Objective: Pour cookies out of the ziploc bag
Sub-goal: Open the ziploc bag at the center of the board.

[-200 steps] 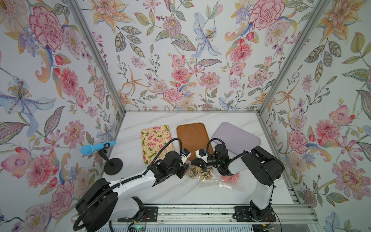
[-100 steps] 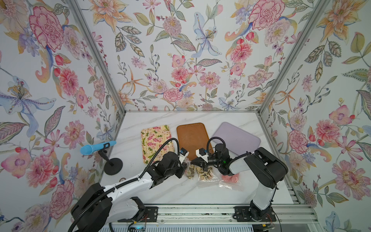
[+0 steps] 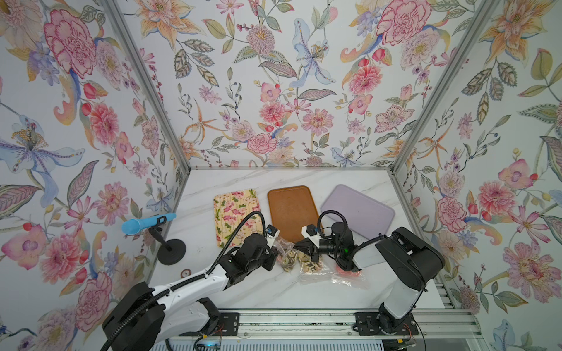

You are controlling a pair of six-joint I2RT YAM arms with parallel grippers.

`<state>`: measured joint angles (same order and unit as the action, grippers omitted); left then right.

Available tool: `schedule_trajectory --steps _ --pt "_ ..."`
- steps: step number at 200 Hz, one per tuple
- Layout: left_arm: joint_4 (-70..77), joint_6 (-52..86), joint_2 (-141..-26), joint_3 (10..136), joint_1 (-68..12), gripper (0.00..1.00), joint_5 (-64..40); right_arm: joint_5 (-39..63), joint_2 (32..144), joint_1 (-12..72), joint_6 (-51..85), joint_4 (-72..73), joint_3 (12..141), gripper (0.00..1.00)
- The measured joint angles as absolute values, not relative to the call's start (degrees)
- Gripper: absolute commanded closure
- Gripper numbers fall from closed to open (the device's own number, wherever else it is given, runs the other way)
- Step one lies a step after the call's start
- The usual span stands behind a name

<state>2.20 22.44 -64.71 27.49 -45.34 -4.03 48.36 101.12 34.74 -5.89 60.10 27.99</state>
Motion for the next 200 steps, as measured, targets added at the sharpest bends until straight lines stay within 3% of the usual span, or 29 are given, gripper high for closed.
schedule_trajectory --steps 159,200 --pt "4.78 23.42 -55.81 23.59 -44.84 1.00 -7.09 42.04 101.06 35.38 3.77 65.80 26.68 1.00" --pt "3.64 23.42 -55.70 23.59 -44.01 1.00 -6.98 40.51 101.58 33.43 5.69 65.65 26.74 0.77"
